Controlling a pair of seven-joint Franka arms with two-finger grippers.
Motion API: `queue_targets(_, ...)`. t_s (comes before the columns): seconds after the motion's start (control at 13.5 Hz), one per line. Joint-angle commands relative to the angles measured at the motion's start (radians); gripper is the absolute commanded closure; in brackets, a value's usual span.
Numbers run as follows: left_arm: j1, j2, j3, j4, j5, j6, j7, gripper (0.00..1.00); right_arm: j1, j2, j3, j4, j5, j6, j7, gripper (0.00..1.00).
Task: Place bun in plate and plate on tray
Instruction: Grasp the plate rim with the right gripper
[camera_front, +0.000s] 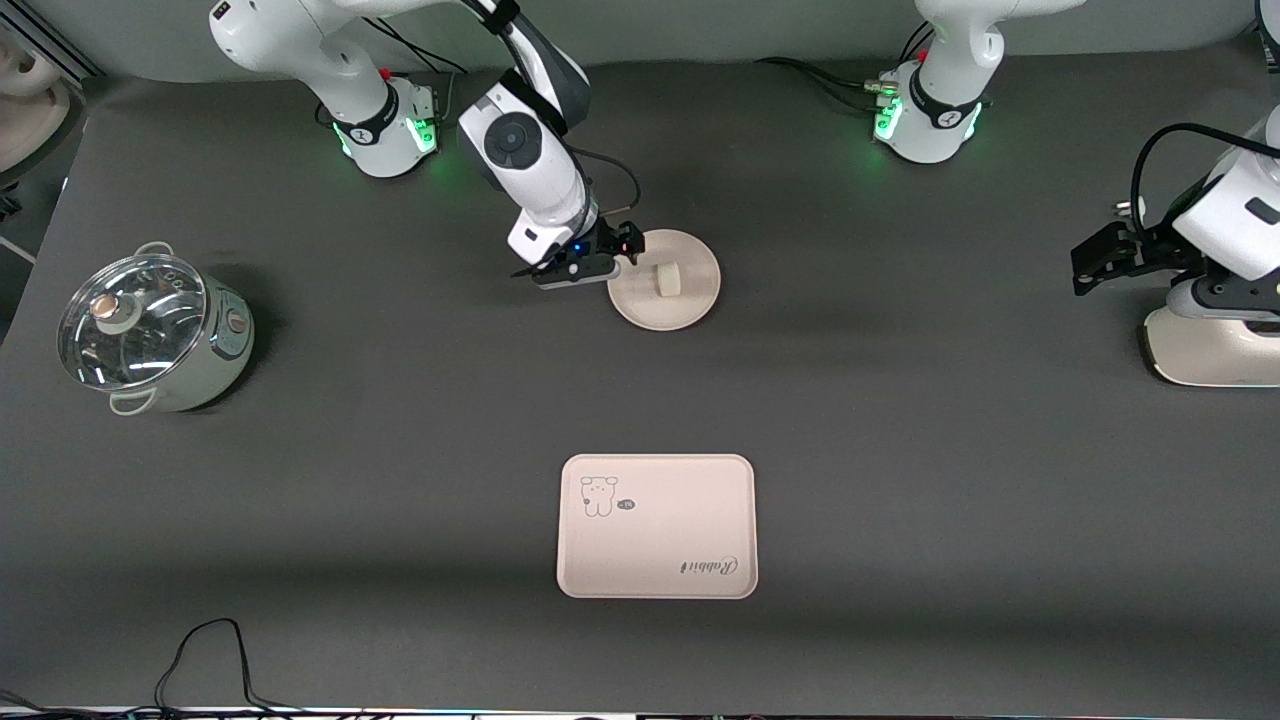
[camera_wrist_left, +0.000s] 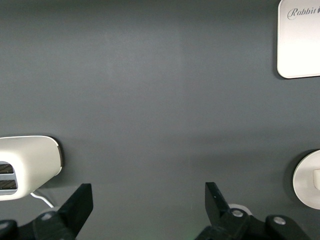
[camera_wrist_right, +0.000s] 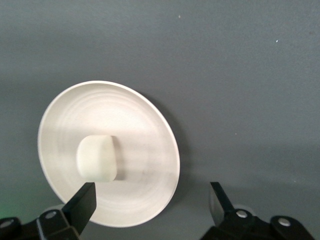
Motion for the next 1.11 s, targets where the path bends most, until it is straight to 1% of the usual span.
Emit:
queue_targets(0.0,-0.002,-0.005,0.005,-0.008,-0.007,0.001,-0.009,0.00,0.008,0.050,-0.020,0.018,0.016,0.024,-0.014,0.00)
queue_targets(0.07,0.000,-0.003,0.005,-0.001,-0.003,-0.008,0.008,0.00,0.008,0.071,-0.036,0.036,0.018,0.021,-0.014,0.00)
queue_targets(0.22,0.006,0.000,0.011,0.000,-0.006,-0.009,0.008,0.00,0.010,0.122,-0.040,0.085,0.018,-0.016,-0.012,0.00)
queue_targets(0.37,0.021,0.003,0.013,0.000,-0.012,-0.005,0.008,0.00,0.013,0.144,-0.037,0.096,0.018,-0.016,0.084,0.00)
queue_targets(0.81,0.015,0.006,0.011,0.000,-0.012,-0.007,0.008,0.00,0.057,0.160,-0.037,0.093,0.014,0.025,0.101,0.00)
queue_targets(1.04,0.014,0.007,0.010,-0.003,-0.014,-0.007,0.008,0.00,0.073,0.174,-0.040,0.066,0.011,0.097,0.085,0.00)
